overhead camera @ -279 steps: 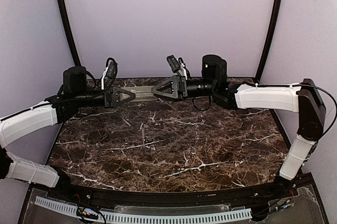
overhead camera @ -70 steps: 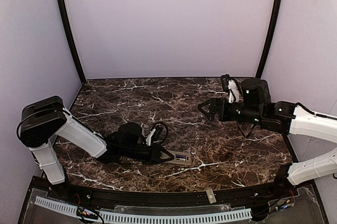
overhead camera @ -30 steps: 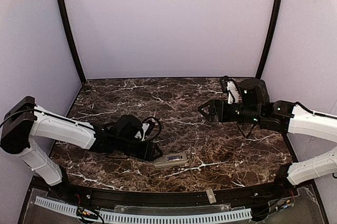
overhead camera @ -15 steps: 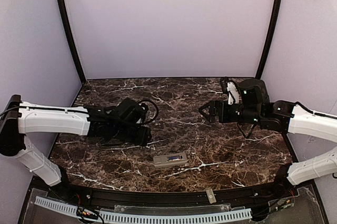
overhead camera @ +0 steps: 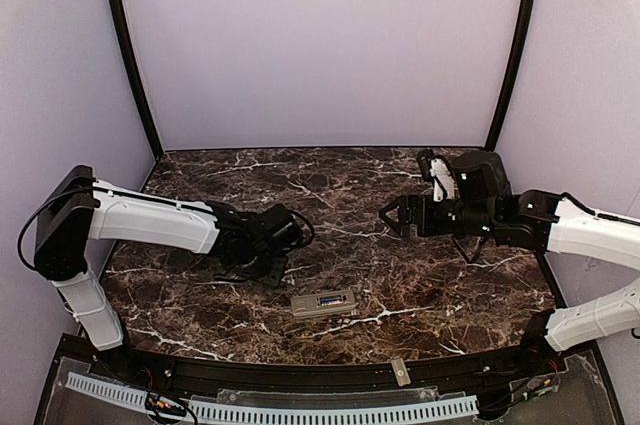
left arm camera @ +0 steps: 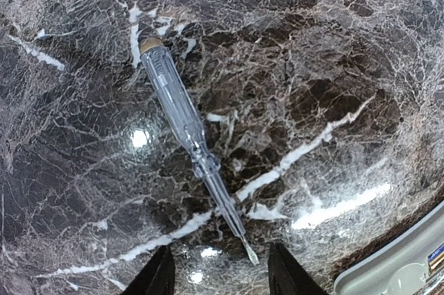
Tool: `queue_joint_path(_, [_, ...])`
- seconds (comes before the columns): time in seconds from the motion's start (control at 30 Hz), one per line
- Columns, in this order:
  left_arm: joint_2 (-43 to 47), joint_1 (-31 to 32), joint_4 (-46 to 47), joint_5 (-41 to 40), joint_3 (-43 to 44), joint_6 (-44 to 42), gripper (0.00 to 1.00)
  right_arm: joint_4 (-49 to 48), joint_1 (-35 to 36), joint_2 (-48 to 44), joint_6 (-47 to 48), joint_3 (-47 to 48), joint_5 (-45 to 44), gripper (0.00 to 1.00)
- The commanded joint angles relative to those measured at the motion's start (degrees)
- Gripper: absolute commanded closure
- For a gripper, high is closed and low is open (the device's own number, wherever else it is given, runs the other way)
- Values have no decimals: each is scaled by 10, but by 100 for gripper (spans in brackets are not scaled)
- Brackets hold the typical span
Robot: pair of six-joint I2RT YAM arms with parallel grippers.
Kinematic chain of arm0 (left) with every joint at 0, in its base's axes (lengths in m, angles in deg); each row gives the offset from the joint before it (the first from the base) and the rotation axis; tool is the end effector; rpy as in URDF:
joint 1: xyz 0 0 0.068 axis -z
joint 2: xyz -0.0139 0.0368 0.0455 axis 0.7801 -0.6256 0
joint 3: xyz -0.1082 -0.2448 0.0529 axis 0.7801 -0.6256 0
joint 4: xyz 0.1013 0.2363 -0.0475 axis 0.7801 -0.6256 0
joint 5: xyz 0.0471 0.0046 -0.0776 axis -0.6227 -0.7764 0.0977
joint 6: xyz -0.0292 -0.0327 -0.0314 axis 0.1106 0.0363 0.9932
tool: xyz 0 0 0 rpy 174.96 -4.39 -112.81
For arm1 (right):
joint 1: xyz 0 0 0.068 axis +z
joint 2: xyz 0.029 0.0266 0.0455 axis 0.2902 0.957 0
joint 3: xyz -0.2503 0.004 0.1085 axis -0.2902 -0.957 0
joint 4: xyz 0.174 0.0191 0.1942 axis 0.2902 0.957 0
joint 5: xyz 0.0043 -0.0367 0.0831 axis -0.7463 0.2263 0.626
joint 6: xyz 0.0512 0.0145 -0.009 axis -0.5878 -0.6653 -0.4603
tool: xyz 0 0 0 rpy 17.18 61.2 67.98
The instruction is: Unload the batteries from the remote control
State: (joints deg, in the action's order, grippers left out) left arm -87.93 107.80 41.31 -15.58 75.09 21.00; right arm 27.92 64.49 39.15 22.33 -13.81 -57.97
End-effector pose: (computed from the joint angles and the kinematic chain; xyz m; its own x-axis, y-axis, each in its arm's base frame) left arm 0.1954 -0.2740 0.1734 -0.8369 0.2378 -0.4930 0.2683 0.9633 0.0093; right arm 0.1698 0.1822 0.2839 -0.6511 0.0719 -0.7556 -0.4117 0.8029 0.4312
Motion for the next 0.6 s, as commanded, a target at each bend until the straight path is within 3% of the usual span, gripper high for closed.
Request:
queue_joint_path(0.0, [-14, 3, -3, 5, 11, 21, 55, 6, -4, -4, 7, 19, -7, 3])
queue_joint_path(0.57, [-52, 2, 33, -30, 10, 53, 70, 16, -4, 15, 14, 38, 3, 2])
